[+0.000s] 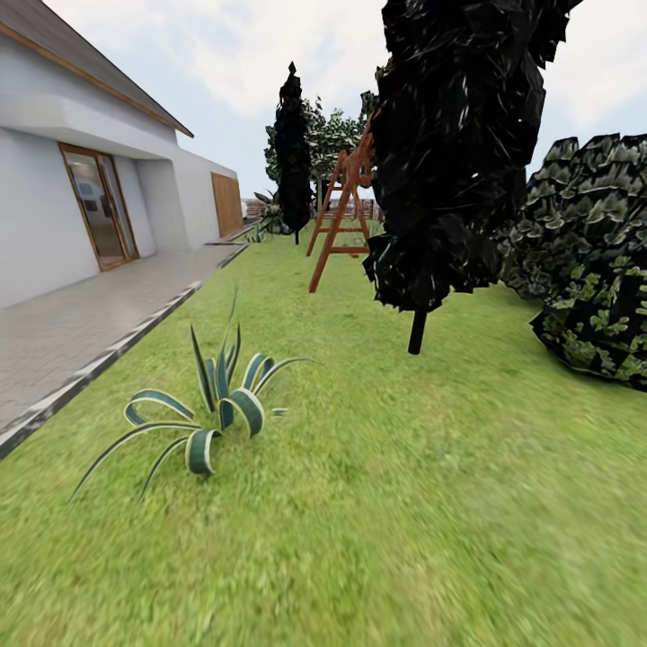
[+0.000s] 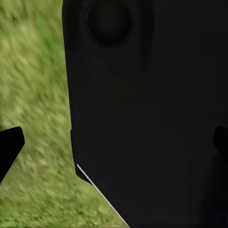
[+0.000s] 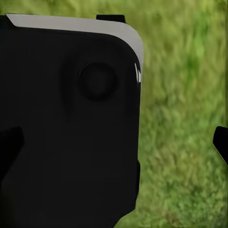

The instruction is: Take the three Easter eggs out of the wicker basket on the lawn in the garden, then place them on the lawn next to a single tree (choose any tree) so that all three eggs are next to the same tree and none are left in the basket.

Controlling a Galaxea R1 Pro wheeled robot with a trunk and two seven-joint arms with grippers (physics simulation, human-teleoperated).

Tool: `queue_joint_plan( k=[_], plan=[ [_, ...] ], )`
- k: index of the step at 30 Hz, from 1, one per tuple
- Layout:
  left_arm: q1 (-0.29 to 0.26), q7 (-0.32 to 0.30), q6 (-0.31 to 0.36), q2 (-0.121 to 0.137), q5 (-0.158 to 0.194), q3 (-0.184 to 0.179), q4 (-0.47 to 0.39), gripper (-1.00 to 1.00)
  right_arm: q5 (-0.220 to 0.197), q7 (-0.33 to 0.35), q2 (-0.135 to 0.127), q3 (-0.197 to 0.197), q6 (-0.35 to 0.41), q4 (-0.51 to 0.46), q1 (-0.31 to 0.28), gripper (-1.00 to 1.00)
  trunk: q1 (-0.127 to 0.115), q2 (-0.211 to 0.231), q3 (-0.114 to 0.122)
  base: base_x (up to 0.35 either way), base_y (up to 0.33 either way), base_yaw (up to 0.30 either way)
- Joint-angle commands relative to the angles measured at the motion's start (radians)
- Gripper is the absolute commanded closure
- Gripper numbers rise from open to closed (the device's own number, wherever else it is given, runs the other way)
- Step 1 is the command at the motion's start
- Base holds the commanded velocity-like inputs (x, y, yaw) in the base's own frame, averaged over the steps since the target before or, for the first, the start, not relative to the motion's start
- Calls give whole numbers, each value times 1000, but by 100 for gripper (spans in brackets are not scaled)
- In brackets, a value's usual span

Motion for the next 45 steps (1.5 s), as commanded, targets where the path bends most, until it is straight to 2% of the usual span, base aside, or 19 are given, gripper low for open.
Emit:
queue_joint_plan(
  k=[1,27,45],
  plan=[
    [1,0,1,0,0,0,-2,-100,1,0,0,0,0,1,-1,-100,1,0,-1,326,-13,0],
    [1,0,1,0,1,1,-3,-100,1,0,1,0,-1,0,-1,-100,1,0,-1,330,-70,0],
    [1,0,1,0,1,2,-3,-100,1,0,1,-1,-1,1,-1,-100,1,0,-1,328,-134,0]
  ],
)
